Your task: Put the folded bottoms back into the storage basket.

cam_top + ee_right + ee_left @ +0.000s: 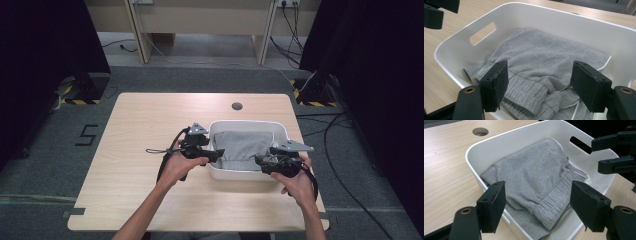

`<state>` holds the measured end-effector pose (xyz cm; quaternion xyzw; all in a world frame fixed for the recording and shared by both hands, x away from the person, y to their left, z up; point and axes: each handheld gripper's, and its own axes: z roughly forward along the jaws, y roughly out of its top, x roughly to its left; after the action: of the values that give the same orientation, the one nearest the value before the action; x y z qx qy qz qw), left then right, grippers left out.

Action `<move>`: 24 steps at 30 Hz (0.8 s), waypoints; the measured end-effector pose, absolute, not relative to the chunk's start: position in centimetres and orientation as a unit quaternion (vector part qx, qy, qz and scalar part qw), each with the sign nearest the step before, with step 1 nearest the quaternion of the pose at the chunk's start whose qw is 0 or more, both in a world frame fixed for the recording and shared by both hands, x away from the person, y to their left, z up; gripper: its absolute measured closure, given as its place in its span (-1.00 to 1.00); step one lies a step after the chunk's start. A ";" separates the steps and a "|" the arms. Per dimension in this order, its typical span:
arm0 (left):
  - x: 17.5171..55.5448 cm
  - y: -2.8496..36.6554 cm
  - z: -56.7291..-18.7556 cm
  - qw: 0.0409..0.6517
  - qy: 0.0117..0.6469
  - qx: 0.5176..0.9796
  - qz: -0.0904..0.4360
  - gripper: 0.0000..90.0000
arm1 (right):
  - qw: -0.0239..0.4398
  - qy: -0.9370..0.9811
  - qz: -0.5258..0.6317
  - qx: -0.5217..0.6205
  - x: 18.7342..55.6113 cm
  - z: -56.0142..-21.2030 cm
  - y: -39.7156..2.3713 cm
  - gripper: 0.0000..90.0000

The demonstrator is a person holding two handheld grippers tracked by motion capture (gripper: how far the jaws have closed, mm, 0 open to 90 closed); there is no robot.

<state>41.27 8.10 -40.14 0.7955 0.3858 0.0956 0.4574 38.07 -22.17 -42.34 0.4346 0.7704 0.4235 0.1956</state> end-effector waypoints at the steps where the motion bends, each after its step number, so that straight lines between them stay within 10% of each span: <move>1: 41.2 8.2 -40.1 0.459 0.385 0.795 0.096 -0.38 | 0.197 0.771 0.424 0.432 38.0 -42.4 -22.2 -0.31; 24: 39.7 10.6 -40.4 0.469 0.389 0.786 0.103 -0.38 | 0.201 0.768 0.433 0.426 36.7 -42.5 -22.4 -0.37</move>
<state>39.65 10.55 -40.40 0.7861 0.3891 0.1035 0.4690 36.65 -22.40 -42.52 0.4260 0.7684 0.4330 0.2012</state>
